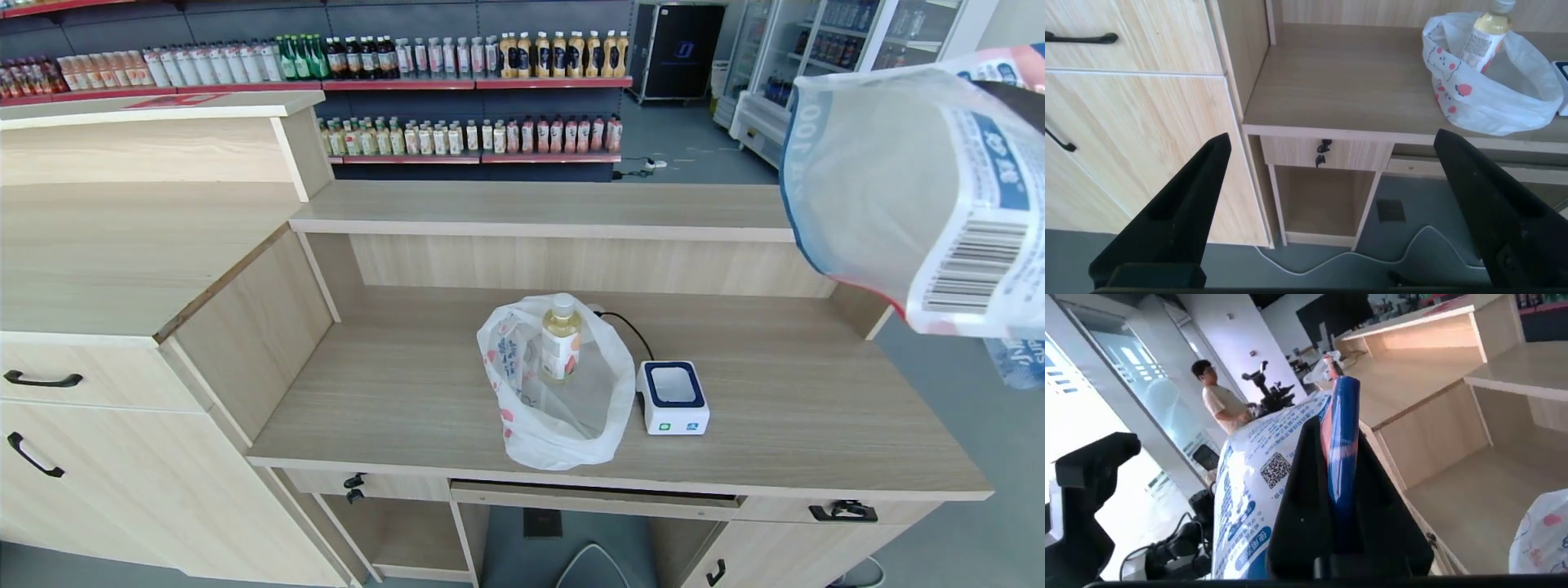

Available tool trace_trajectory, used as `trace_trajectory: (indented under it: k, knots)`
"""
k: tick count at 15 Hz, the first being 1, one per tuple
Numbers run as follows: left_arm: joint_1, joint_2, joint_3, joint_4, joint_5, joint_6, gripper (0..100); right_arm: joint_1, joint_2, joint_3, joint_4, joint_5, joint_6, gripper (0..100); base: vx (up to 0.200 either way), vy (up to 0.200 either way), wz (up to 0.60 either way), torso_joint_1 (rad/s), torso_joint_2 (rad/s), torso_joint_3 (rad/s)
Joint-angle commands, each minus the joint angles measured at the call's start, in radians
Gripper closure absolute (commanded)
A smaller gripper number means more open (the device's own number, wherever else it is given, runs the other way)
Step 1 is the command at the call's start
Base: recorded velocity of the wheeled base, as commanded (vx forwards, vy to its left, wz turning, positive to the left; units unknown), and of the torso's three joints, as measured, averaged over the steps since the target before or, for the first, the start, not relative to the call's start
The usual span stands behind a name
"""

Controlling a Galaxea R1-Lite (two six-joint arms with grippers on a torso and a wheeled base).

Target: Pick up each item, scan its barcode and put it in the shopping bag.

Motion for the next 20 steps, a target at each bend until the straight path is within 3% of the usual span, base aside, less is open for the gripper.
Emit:
trace_trajectory:
  k: [1,4,13,20]
  knots:
    - [0.000,0.000,0.000,0.000,0.000,0.000,0,0.026,-0.038,0.055,-0.001,-0.012,0.002,100,0.000,0.000,0.00,0.000,0.00,0.000]
    - [0.000,0.000,0.000,0.000,0.000,-0.001,0,0.064,-0.101,0.080,0.111,-0.018,-0.016,100,0.000,0.000,0.00,0.000,0.00,0.000]
    - [0.000,0.000,0.000,0.000,0.000,0.000,0,0.133,-0.127,0.108,0.186,-0.032,-0.064,100,0.000,0.000,0.00,0.000,0.00,0.000]
    - [0.000,0.000,0.000,0.000,0.000,-0.001,0,0.216,-0.040,0.109,0.214,-0.032,-0.296,100,0.000,0.000,0.00,0.000,0.00,0.000]
